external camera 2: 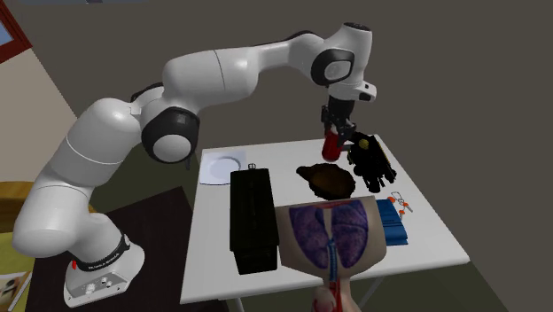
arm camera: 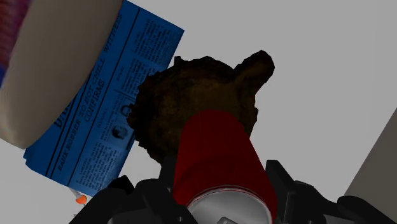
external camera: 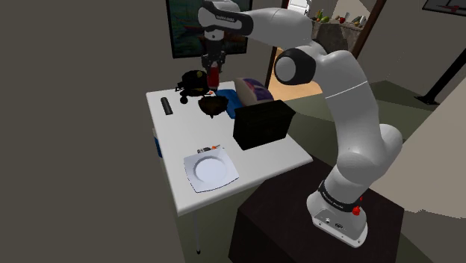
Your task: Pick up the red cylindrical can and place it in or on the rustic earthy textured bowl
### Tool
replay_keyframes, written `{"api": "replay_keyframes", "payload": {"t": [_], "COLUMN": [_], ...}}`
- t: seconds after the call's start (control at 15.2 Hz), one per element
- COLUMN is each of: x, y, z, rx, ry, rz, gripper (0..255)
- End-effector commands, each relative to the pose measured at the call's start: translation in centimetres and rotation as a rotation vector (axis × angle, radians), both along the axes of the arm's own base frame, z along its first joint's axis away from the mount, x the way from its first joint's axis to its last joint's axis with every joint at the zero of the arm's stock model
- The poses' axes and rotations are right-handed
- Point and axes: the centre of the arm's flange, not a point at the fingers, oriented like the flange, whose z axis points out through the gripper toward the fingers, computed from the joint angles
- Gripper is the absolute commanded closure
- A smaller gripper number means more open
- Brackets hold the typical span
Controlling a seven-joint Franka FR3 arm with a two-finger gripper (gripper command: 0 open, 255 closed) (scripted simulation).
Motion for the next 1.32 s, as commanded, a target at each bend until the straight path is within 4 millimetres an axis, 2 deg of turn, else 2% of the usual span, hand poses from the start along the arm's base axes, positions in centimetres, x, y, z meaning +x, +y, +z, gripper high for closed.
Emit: {"api": "replay_keyframes", "payload": {"t": [0.0, 0.92, 1.25], "x": [0.0, 0.0, 0.0], "y": [-0.3, -0.3, -0.3], "z": [-0.9, -8.4, -8.4], "rx": [0.0, 0.0, 0.0], "ry": [-0.001, -0.001, -0.001], "rz": [0.001, 0.001, 0.001], "gripper": [255, 255, 255]}}
